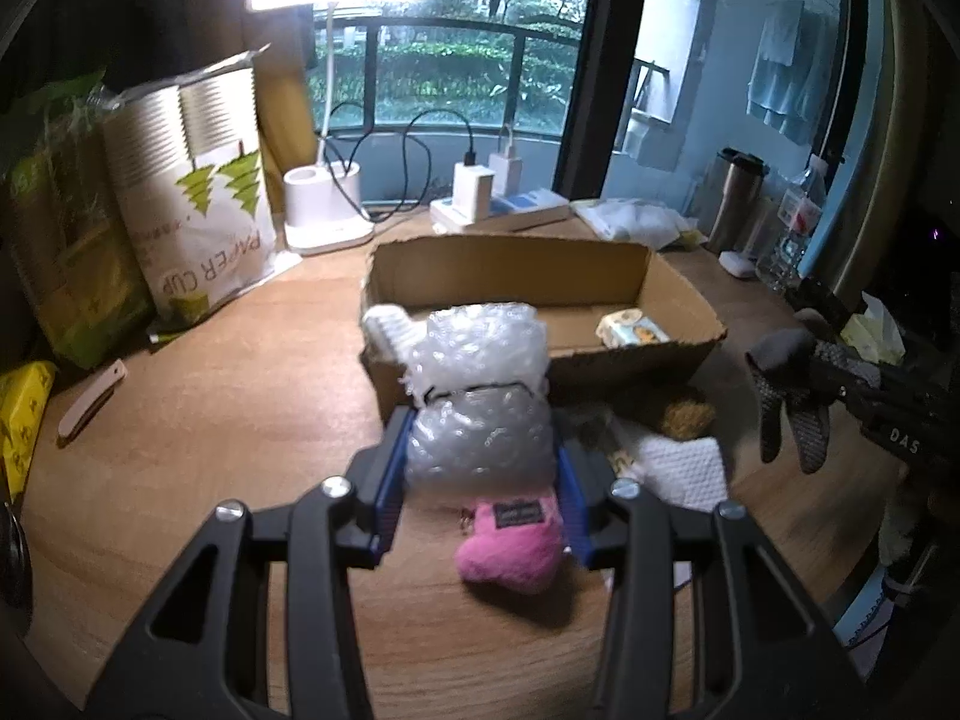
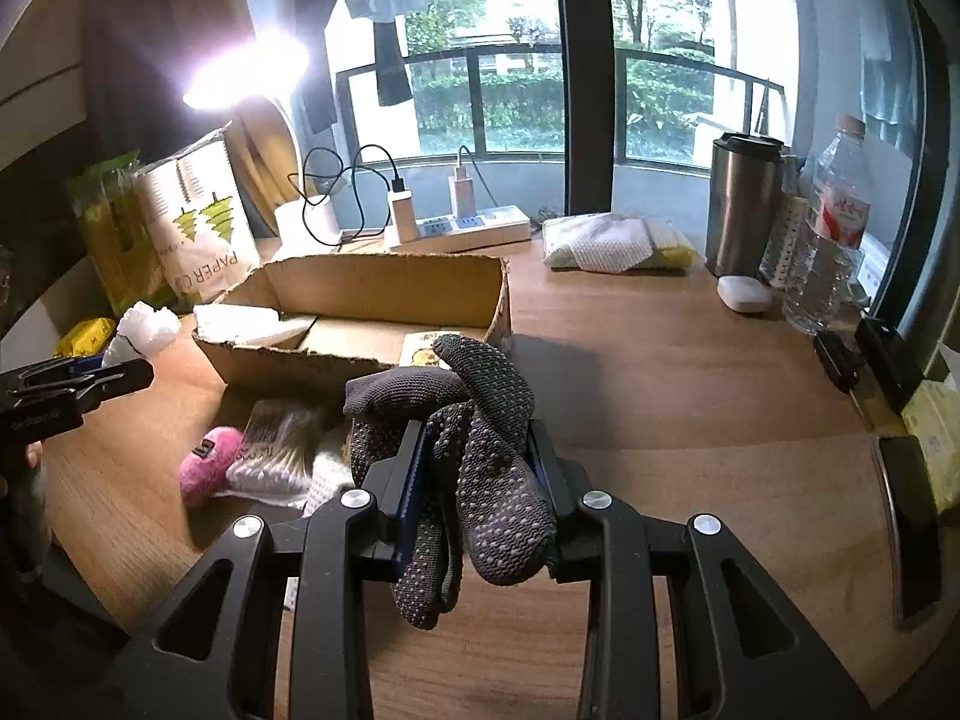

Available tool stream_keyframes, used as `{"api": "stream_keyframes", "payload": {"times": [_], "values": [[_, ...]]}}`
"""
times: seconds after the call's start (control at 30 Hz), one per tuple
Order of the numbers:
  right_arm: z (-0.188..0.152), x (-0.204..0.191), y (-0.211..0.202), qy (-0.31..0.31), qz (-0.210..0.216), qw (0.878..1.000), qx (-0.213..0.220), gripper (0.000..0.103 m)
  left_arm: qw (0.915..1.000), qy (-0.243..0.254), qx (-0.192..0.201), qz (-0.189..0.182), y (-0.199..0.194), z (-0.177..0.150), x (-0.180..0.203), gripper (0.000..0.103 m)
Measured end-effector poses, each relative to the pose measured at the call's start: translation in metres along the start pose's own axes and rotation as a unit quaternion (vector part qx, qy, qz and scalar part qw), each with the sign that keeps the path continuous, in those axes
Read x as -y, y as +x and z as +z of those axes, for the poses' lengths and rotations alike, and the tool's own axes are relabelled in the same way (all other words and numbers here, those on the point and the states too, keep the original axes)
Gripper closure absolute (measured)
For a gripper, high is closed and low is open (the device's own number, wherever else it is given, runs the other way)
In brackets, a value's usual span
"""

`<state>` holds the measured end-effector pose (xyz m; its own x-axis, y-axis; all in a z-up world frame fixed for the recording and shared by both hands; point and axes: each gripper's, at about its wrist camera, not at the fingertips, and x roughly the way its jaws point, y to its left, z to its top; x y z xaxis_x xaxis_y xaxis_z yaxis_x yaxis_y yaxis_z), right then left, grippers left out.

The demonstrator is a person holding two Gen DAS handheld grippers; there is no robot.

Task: Organize soft objects
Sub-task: 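Lower the bubble wrap and gloves into the box and open both grippers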

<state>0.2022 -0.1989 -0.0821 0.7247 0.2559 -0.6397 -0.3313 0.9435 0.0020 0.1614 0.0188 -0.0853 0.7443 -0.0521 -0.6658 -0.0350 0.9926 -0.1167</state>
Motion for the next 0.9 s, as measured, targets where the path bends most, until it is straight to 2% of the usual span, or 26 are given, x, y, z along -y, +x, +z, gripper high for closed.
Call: {"api": "stream_keyframes", "payload": {"times": [0.33, 0.6, 0.9], "values": [[0.024, 0.01, 0.01, 0.004, 0.008, 1.0, 0.017, 0.07, 0.9994, 0.027, 0.011, -0.017, 0.011, 0.029, 0.025, 0.058], [0.036, 0.024, 0.028, 0.01, 0.01, 1.0, 0.017, 0.07, 0.9989, 0.044, 0.0, -0.015, 0.041, 0.047, 0.036, 0.058], [0.049, 0.034, 0.044, 0.019, 0.008, 1.0, 0.017, 0.07, 0.9989, 0.038, -0.025, -0.004, 0.078, 0.058, 0.028, 0.058]]}}
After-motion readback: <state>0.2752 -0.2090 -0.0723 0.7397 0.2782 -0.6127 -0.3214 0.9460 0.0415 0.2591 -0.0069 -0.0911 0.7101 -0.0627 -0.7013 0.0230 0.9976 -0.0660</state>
